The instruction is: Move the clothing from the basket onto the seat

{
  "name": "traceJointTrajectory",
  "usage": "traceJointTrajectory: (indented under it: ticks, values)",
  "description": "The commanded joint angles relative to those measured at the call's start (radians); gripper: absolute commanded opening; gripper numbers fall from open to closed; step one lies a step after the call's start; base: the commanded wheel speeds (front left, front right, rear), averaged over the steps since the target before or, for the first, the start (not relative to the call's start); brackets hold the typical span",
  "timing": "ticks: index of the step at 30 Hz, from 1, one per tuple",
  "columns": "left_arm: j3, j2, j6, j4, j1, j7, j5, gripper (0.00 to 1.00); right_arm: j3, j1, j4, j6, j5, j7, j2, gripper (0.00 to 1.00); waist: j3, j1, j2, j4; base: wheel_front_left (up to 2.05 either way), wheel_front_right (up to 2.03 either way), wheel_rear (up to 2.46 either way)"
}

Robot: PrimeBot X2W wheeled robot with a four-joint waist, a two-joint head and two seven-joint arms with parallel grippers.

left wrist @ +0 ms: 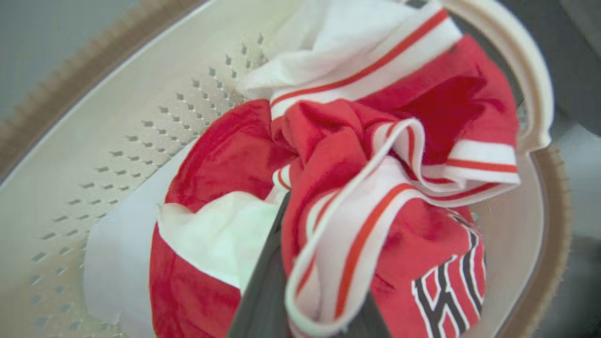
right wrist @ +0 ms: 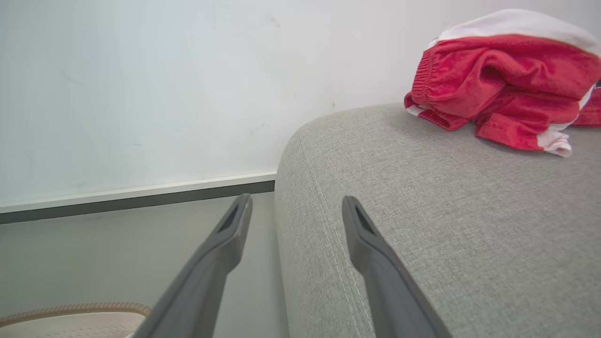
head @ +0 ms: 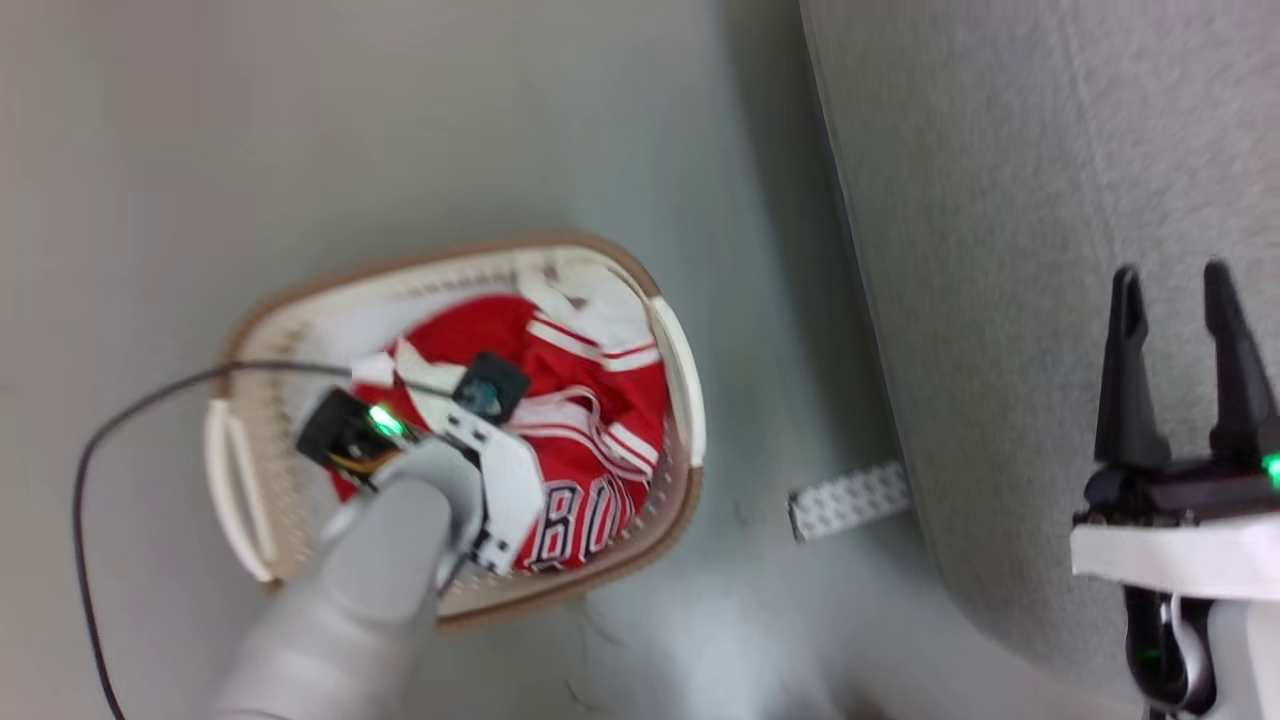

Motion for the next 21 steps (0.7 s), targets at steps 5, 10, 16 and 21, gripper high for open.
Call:
traceJointTrajectory:
  ticks: [5,10,16,21]
  values:
    - [0.017,-0.037,-0.016,-0.03,0.095,-0.082,-0.092,0.0,-0.022,0.105,0.043,-0.003,-0.037,0.001,-0.001,1.0,-0.29,-0.0001,0.0,0.126,0.0,0.0,0.0]
    - [-0.015,-0.043,-0.034,-0.13,0.195,-0.098,-0.209,0.0,-0.047,0.213,0.077,-0.003,-0.061,0.001,-0.001,1.0,-0.476,-0.0001,0.0,0.19,0.0,0.0,0.0]
    - [-0.076,-0.041,-0.005,-0.306,0.281,-0.07,-0.323,0.0,-0.071,0.319,0.098,-0.003,-0.077,0.001,-0.001,1.0,-0.624,-0.0001,0.0,0.254,0.0,0.0,0.0]
    - [-0.091,-0.041,0.027,-0.41,0.315,-0.053,-0.373,0.0,-0.077,0.374,0.109,-0.003,-0.083,0.001,-0.001,1.0,-0.7,-0.0001,0.0,0.283,0.0,0.0,0.0]
